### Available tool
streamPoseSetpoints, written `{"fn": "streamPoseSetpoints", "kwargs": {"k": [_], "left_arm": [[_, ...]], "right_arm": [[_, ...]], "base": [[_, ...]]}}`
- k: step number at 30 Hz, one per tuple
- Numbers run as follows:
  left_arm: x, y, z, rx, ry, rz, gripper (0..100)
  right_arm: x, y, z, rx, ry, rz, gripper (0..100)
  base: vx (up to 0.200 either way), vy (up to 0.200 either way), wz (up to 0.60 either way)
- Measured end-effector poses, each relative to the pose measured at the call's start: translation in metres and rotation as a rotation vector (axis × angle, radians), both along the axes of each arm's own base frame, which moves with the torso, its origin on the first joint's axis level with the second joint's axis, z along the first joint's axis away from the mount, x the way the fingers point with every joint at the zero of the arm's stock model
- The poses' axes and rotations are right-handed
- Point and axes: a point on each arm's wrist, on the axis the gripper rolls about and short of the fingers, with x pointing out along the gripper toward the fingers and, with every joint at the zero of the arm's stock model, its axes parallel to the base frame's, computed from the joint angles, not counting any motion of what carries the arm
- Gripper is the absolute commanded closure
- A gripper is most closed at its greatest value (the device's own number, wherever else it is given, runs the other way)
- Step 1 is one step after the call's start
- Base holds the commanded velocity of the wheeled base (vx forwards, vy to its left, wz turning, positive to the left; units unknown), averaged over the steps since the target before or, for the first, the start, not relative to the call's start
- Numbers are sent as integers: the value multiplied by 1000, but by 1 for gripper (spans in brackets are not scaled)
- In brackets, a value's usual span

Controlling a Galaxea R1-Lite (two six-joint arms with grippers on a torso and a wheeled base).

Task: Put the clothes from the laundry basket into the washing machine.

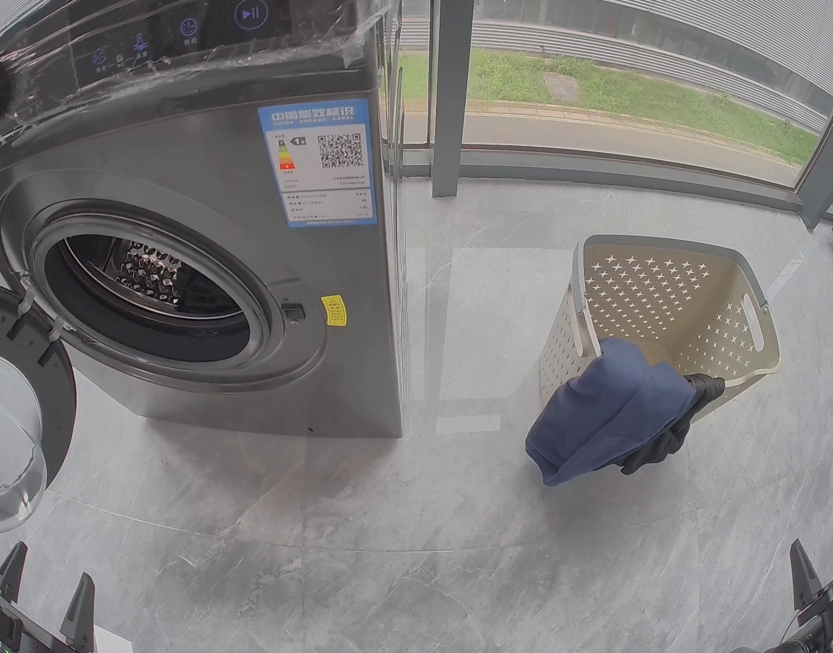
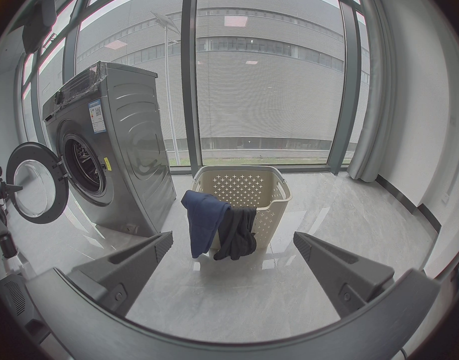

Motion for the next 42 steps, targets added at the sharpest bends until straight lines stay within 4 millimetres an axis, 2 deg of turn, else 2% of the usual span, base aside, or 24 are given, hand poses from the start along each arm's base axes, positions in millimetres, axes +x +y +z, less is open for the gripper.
{"fn": "streamPoseSetpoints", "kwargs": {"k": [12, 42], "left_arm": [[0, 0, 0, 1, 1, 0, 0], [0, 0, 0, 7, 0, 0, 0]], "right_arm": [[0, 0, 0, -4, 0, 0, 0], [0, 0, 0, -4, 2, -3, 0]], "base": [[0, 0, 0], [0, -200, 0]]}}
